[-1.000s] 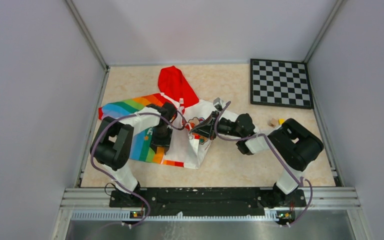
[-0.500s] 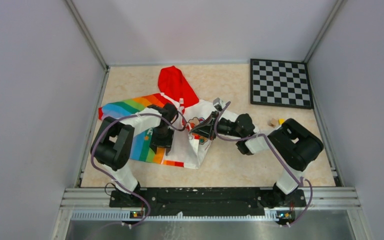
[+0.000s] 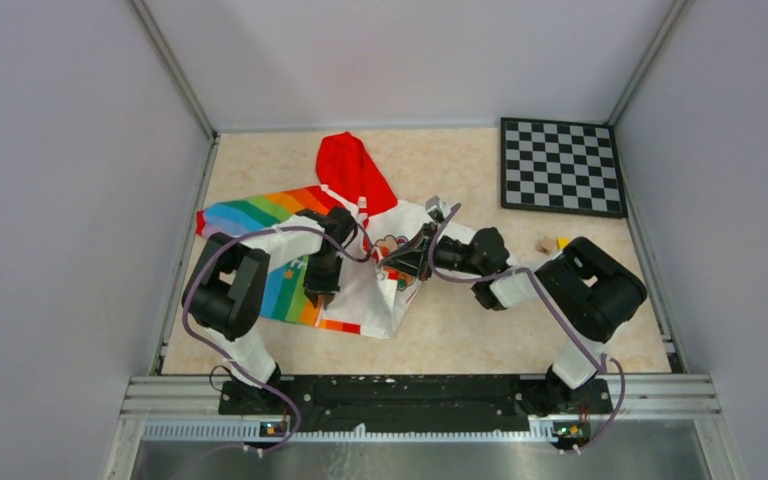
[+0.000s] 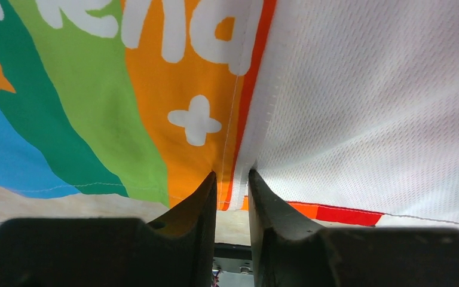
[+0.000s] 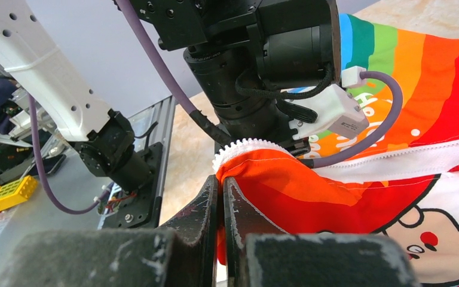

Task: Zip up the jacket

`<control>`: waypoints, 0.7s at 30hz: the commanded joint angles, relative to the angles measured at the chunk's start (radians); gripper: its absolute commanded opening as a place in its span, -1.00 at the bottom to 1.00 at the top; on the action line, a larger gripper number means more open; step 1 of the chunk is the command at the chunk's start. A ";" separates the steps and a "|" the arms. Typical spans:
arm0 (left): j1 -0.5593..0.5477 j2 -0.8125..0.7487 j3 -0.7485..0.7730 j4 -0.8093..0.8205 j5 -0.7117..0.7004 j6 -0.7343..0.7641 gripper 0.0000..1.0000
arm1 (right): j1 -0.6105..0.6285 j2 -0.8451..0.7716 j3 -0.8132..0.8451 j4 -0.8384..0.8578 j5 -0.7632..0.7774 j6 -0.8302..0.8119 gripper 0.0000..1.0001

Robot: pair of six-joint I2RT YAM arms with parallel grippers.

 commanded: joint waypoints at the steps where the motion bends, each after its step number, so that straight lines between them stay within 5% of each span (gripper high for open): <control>1: 0.016 0.003 0.024 -0.012 -0.052 0.001 -0.41 | 0.014 -0.039 0.003 0.056 -0.020 -0.016 -1.00; 21: 0.049 -0.007 0.030 -0.031 -0.134 -0.007 -0.30 | 0.025 -0.039 0.009 0.040 -0.018 -0.029 -1.00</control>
